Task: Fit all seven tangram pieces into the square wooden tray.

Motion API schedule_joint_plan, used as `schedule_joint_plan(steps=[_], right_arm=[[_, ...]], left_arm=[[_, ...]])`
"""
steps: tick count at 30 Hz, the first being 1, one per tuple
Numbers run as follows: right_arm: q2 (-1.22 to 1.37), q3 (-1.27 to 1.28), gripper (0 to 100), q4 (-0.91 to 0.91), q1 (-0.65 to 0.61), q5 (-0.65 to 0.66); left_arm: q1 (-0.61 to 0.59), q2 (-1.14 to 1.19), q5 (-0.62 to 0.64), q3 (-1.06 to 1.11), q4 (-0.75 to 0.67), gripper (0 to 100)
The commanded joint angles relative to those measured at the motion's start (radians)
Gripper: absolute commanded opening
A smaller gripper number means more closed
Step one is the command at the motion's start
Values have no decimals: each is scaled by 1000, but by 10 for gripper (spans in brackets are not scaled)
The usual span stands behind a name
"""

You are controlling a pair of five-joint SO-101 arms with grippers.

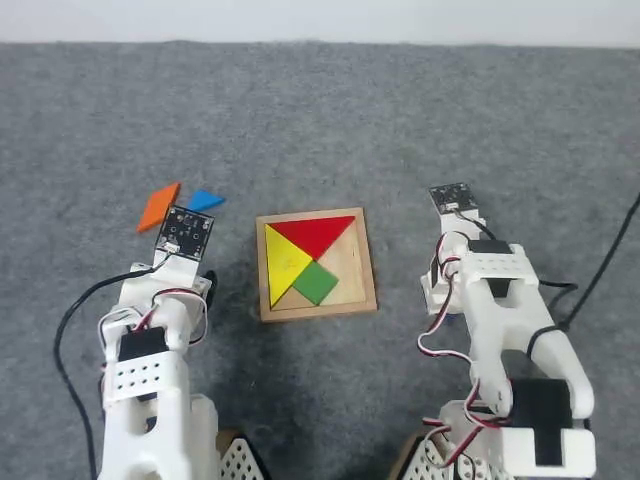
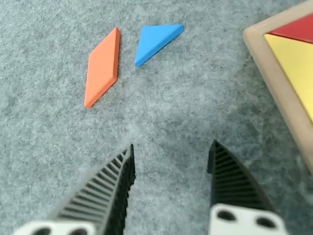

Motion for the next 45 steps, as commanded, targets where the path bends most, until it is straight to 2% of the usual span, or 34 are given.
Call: schedule_joint_plan(steps=[1, 12, 17, 21, 27, 45], right_arm=[[-7, -41, 170, -4, -1, 18], [-12, -43, 179, -5, 4, 38], [-2, -87, 294, -5, -4, 169], [-2, -104, 299, -15, -39, 195], [-1, -115, 300, -19, -82, 193], [119, -172, 279, 45, -38, 137]], left_arm=[[3, -25, -9, -8, -23, 239], [3, -25, -9, -8, -23, 239], [3, -25, -9, -8, -23, 239], [3, -25, -9, -8, -23, 239], [3, -25, -9, -8, -23, 239], [3, -25, -9, -8, -23, 239]])
